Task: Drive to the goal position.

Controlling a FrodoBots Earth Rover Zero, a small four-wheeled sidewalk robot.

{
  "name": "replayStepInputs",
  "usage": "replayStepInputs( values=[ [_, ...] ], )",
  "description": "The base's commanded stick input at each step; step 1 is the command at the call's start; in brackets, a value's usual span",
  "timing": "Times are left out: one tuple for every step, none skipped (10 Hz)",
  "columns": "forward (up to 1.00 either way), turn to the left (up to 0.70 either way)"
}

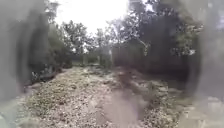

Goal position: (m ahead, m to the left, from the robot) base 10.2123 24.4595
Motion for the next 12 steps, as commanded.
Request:
replayStepInputs(
  values=[
    [0.85,0.00],
    [0.85,0.00],
    [0.85,0.00],
    [0.85,0.00],
    [0.85,0.00],
    [0.85,0.00],
    [0.85,0.00],
    [0.85,0.00],
    [0.85,0.00],
    [0.85,0.00],
    [0.85,0.00],
    [0.85,0.00]
  ],
)
